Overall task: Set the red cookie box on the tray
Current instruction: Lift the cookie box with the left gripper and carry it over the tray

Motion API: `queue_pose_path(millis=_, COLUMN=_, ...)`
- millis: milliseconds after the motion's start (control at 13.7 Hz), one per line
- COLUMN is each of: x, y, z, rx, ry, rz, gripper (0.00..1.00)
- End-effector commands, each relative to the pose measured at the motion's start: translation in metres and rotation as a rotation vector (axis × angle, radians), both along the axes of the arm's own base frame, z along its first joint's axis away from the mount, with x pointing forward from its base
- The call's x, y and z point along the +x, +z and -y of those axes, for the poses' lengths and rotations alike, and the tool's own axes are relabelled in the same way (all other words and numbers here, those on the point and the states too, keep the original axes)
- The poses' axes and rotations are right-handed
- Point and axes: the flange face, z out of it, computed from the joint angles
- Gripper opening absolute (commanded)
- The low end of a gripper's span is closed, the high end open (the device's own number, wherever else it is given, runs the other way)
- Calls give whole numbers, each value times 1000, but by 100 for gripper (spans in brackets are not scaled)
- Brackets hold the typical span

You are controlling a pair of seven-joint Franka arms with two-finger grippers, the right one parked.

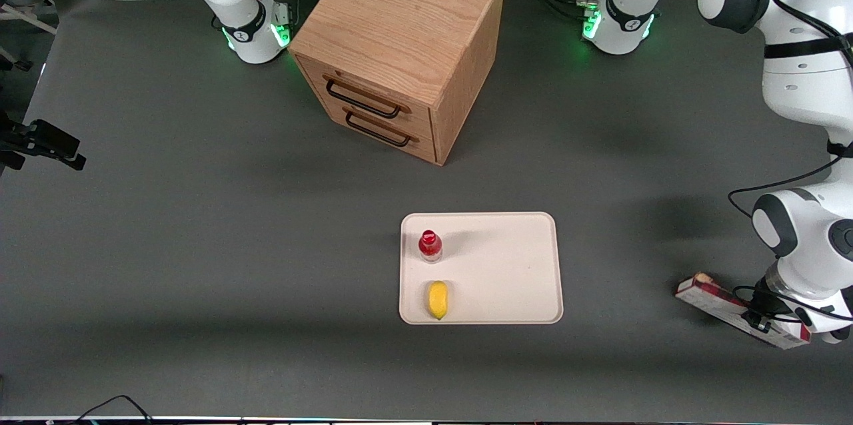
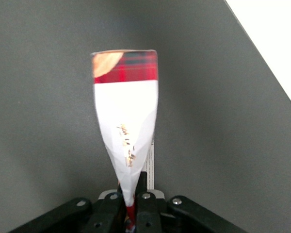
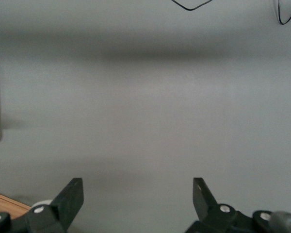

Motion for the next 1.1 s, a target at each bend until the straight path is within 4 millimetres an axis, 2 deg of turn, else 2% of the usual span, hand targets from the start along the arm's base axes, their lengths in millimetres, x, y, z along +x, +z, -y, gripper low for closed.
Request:
queue_pose_path(millis=0, x=7, y=58, z=5, rx=-8, ry=-21, rz=-48, gripper=0)
queue_pose_path(millis=220, x=13, y=137, z=22, rx=-17, ry=-138, rz=-143, gripper=0)
queue_pose_path(millis=439, x=12, y=208, z=68, rx=-79, ry=-221, rz=-208, gripper=0)
queue_pose_path(millis=585, x=-3, y=259, z=115, rx=-115, ry=-362, rz=-205, gripper=0)
queue_pose_path(millis=659, x=-10, y=274, z=139, rx=-135, ry=-408, rz=-209, gripper=0)
queue_pose_path(millis=805, x=-23, y=290, z=196, rx=-119, ry=-519, rz=-240, gripper=0)
queue_pose_path(millis=878, x=-30, y=290, z=234, rx=-102, ry=-600, rz=-260, gripper=0)
queue_pose_path(millis=1024, x=-43, y=277, z=297, rx=-63, ry=-742, rz=-288, gripper=0)
